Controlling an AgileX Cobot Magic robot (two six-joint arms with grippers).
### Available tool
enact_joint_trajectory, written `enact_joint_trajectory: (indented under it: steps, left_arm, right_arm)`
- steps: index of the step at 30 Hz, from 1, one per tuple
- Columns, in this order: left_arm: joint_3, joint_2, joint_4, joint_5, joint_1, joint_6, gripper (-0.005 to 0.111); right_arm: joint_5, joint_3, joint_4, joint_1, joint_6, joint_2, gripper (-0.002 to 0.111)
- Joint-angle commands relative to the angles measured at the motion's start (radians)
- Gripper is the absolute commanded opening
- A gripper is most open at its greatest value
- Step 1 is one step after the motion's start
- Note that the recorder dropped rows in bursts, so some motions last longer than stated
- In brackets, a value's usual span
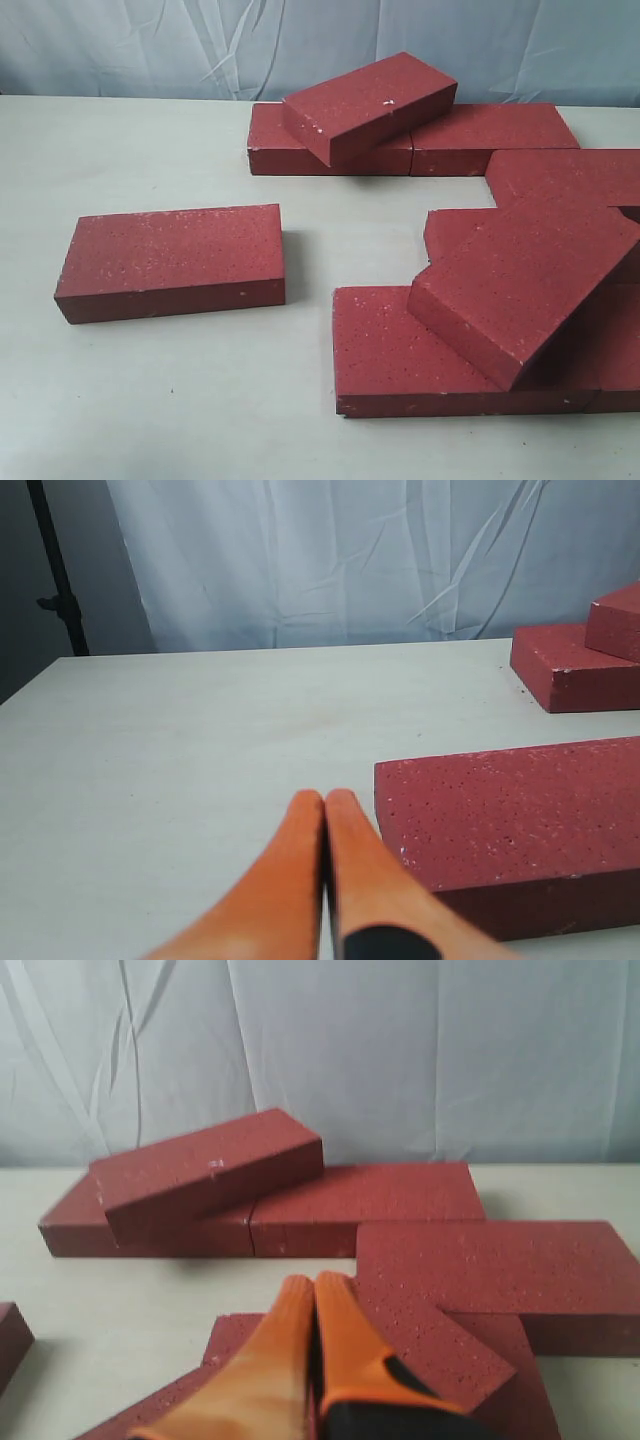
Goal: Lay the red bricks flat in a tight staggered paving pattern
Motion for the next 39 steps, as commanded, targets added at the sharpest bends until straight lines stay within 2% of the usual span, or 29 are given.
enact_joint_trajectory:
  steps: [1, 4, 10, 14, 21, 29, 32, 39]
  left_arm:
    - [0.005, -0.005, -0.001, -0.007, 0.001, -0.007, 0.0]
    - [0.005, -0.005, -0.001, -0.007, 0.001, -0.007, 0.0]
    - [0.005, -0.005, -0.001, -0.007, 0.001, -0.007, 0.0]
    - [0.005, -0.005, -0.001, -0.007, 0.001, -0.007, 0.0]
    - [0.005, -0.005, -0.001, -0.007, 0.001, -0.007, 0.0]
    - [0.005, -0.005, -0.001, -0.007, 0.001, -0.007, 0.0]
    - [0.005, -0.005, -0.001, -0.007, 0.001, -0.007, 0.0]
    - [0.005, -0.005, -0.001, -0.007, 0.001, -0.007, 0.0]
  right_arm:
    - [0.011, -0.089, -0.017, -0.003, -0.004, 0.185, -0.001]
    - [-0.07, -0.101, -0.017, -0.003, -0.004, 0.27, -0.001]
    - [-0.075, -0.109, 0.029, -0.003, -0.002, 0.282, -0.001]
    - [0.028, -0.178, 0.029, -0.003, -0.002, 0.282, -0.001]
    - [0.311, -0.4, 0.029, -0.003, -0.002, 0.371, -0.001]
    - [0.468, -0.63, -0.068, -0.003, -0.002, 0.575, -0.001]
    - [0.476, -0.677, -0.149, -0.008, -0.002, 0.679, -0.001]
    - [0.478, -0.711, -0.076, -0.148, -0.032, 0.892, -0.001]
